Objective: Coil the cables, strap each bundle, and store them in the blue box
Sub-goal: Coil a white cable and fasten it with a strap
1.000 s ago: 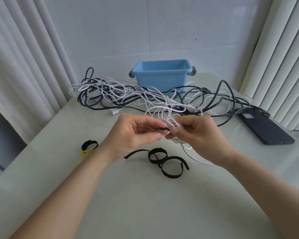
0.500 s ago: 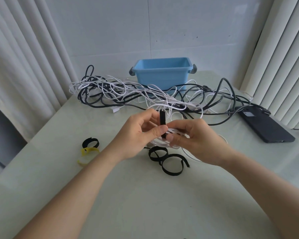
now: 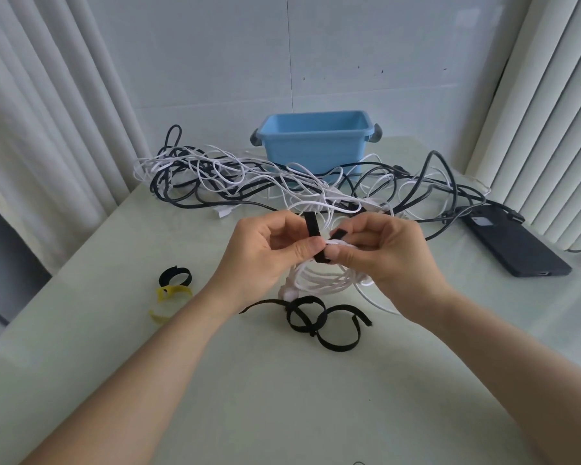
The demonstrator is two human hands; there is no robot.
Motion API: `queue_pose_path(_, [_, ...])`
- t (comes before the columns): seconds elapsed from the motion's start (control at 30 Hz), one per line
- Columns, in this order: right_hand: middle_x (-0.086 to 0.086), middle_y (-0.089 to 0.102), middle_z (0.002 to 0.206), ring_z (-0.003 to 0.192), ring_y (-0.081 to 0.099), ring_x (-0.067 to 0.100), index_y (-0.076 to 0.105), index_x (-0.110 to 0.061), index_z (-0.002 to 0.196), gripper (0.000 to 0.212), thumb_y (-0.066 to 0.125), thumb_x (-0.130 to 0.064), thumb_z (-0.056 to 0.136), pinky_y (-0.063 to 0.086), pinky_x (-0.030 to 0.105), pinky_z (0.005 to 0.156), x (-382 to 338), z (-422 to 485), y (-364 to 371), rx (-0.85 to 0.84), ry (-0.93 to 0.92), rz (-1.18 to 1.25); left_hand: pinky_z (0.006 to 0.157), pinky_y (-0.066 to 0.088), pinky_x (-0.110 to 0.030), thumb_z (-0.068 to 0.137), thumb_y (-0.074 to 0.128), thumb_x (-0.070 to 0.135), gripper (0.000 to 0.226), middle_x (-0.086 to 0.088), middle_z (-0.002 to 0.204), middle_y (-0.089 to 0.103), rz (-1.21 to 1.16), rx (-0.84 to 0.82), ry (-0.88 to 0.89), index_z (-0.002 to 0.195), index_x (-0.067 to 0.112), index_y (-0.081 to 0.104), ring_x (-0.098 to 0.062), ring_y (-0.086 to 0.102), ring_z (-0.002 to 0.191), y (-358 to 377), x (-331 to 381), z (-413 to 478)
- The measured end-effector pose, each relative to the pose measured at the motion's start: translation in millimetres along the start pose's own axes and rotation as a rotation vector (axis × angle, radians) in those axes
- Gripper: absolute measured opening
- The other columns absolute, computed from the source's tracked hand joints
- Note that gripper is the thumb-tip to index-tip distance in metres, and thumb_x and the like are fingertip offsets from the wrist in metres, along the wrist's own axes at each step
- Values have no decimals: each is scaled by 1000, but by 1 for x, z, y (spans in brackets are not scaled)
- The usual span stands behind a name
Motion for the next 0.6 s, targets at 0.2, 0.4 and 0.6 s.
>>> queue_pose_path(0.2, [11, 77, 93, 83, 74, 20, 73, -3, 108, 25, 67, 6, 85, 56, 23, 79, 1, -1, 7, -86, -103, -6, 79, 60, -35, 76, 77, 24, 18, -1, 82, 76, 17, 69, 11, 90, 14, 74, -19, 73, 78, -2, -2, -1])
queue_pose_path(0.4, [5, 78, 85, 71, 70, 16, 77, -11, 101, 21, 67, 3, 89, 55, 21, 71, -1, 0, 6, -98, -116, -159, 79, 60, -37, 76, 79, 21, 14, -4, 83, 76, -10, 77, 42, 88, 15, 76, -22, 72, 80, -1, 3, -2])
queue_pose_path(0.6, [-3, 78, 86, 69, 69, 13, 77, -30, 92, 33, 69, 2, 89, 56, 22, 72, -3, -2, 8, -150, -104, -230, 74, 60, -31, 81, 77, 19, 3, -4, 78, 76, 15, 140, 28, 83, 17, 75, -19, 73, 74, -1, 5, -2])
Point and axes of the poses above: each hand's wrist, its own z-axis towards the middle knuckle, its own y-axis out of the palm, x = y × z, the point moved 4 cm from there along z, towards the middle knuckle
